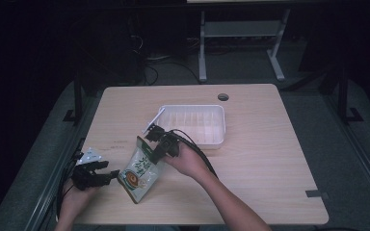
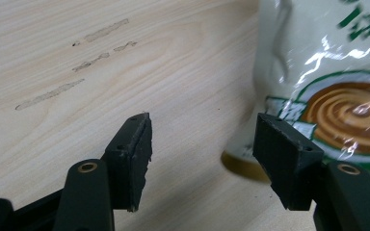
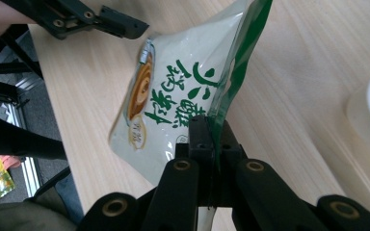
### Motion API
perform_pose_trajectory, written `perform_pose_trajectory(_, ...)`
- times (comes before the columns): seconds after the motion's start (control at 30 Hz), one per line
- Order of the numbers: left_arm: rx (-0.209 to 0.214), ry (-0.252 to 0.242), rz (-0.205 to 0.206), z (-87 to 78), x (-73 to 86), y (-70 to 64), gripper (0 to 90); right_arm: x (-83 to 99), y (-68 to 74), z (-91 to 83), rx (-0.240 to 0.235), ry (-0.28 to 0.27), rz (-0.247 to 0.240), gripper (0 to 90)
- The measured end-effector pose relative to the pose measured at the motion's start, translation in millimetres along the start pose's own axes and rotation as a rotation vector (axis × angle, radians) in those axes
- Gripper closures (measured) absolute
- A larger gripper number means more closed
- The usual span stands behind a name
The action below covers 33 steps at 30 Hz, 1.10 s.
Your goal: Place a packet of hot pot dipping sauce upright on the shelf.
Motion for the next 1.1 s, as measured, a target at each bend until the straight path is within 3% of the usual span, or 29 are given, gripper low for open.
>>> perform_pose_trajectory(0.63,-0.014,0.017,0.01,3.3,1.2,-0.8,37.0,4.2,23.2,-36.5,0.013,-0.018,-0.047,89.2)
perform_pose_trajectory(1.1,-0.016,0.02,0.008,3.9,1.5,-1.0,36.2,12.8,29.2,-64.0,0.08,-0.018,-0.047,89.3)
Point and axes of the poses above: each handheld gripper's, and its own axes: z roughly forward along the jaws, x roughly out of its underside, y roughly to its left, the point moved 8 cm from there along z, roughly forward along the jaws, and after that the axes turned 10 degrees about y, right-handed, at the moved point
